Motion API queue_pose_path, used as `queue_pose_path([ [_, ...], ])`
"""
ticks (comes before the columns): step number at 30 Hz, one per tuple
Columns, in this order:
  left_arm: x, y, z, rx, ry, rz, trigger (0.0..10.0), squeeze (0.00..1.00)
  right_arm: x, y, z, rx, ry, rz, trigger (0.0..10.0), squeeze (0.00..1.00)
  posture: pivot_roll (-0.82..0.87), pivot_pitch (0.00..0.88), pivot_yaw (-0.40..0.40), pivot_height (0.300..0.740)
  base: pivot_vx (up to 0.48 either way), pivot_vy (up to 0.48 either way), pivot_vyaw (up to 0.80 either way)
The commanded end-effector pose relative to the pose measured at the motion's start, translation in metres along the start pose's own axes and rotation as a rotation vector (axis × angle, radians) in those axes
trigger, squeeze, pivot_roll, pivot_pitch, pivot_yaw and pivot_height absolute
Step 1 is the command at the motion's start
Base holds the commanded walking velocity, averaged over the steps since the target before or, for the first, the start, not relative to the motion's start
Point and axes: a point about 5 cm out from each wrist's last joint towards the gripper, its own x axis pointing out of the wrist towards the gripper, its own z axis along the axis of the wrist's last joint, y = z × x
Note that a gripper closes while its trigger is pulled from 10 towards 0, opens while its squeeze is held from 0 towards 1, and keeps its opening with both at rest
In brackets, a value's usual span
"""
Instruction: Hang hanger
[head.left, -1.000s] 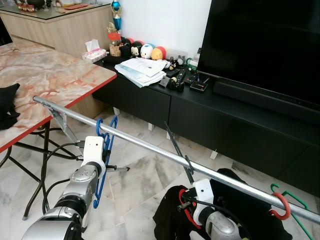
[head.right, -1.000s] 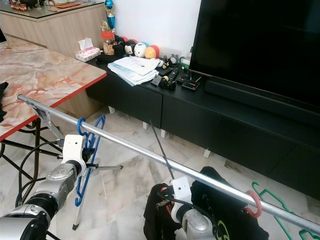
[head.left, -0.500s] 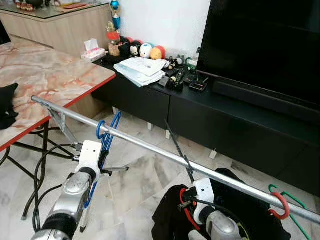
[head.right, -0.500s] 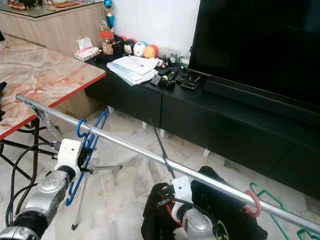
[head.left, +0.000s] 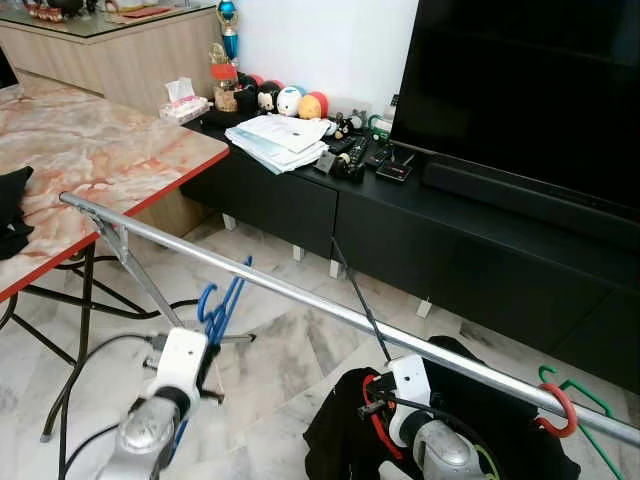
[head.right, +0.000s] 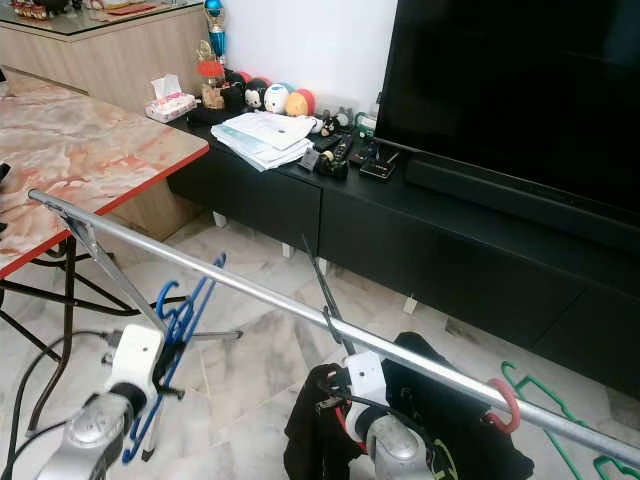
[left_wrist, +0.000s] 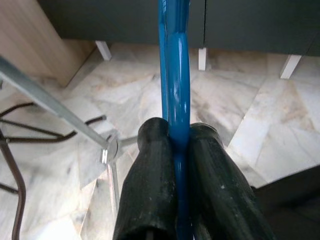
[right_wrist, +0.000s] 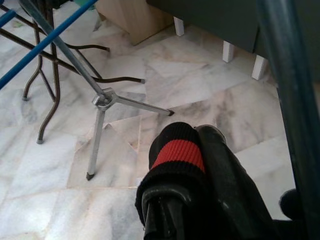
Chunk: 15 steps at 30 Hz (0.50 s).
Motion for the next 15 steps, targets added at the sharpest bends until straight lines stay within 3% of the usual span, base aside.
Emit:
queue_pose_path([
  [1, -0.001, -0.002, 0.007, 0.008, -0.026, 0.003, 10.0, 0.00, 0.001, -0.004, 0.003, -0.003, -0.006, -0.018, 10.0, 0.00, 0.03, 0.045, -0.021, 0.740, 0.000, 0.000, 0.00],
  [10, -0.010, -0.020, 0.012, -0.088, -0.058, -0.016, 10.0, 0.00, -0.001, -0.008, 0.001, 0.001, 0.002, -0.038, 10.0, 0.00, 0.03, 0.037, -0.018, 0.740, 0.000, 0.000, 0.00],
  [15, -0.011, -0.023, 0.012, -0.075, -0.059, -0.044, 10.0, 0.00, -0.001, -0.007, -0.001, 0.002, 0.004, -0.044, 10.0, 0.00, 0.03, 0.033, -0.016, 0.740, 0.000, 0.000, 0.00],
])
